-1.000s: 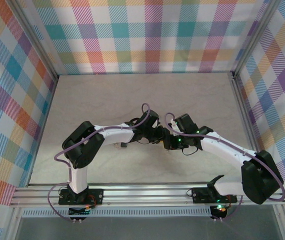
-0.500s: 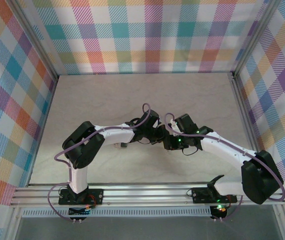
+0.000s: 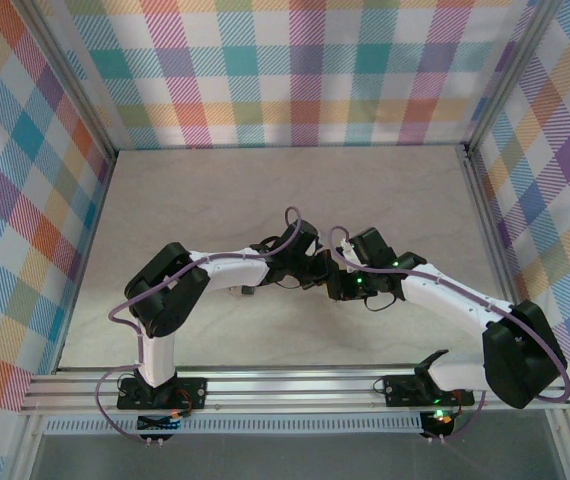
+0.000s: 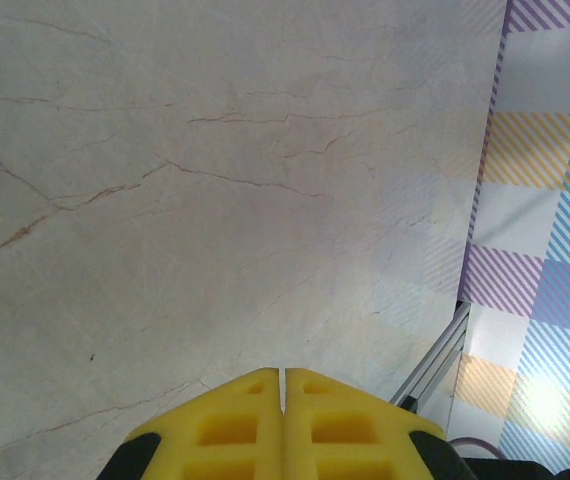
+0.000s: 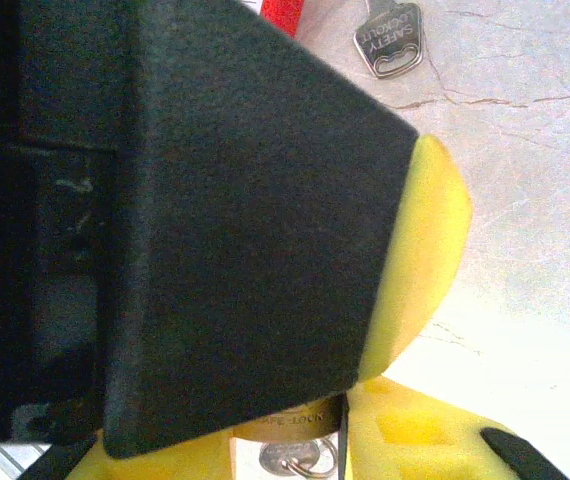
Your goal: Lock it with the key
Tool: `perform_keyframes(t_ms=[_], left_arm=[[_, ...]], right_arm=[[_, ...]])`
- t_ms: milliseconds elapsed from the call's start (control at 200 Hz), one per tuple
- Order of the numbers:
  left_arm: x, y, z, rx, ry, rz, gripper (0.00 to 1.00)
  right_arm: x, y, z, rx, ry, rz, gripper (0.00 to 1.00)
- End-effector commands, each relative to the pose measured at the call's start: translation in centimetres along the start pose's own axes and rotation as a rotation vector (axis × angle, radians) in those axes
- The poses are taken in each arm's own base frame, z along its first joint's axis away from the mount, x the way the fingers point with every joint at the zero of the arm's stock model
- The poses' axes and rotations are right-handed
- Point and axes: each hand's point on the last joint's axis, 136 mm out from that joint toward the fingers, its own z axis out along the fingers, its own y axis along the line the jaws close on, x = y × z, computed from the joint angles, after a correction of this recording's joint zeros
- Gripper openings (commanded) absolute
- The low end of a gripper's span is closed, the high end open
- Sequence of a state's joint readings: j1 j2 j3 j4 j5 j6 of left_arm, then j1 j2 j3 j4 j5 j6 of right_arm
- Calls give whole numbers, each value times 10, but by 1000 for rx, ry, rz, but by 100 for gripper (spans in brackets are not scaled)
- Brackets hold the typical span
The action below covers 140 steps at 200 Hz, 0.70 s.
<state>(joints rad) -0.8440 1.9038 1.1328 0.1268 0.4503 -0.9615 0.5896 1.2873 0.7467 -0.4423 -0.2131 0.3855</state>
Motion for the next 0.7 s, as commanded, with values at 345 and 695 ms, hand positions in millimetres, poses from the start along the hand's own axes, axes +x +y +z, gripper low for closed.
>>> perform_keyframes(t_ms=[345,695], left_arm=[[0,-14,-12,64,-13,11,0],[-16,-9,-30,70,-65,-11,0]], right_arm=[[-5,1,-7,4,-47,-29,40],[-14,-2,-25,40,-141,-38,54]])
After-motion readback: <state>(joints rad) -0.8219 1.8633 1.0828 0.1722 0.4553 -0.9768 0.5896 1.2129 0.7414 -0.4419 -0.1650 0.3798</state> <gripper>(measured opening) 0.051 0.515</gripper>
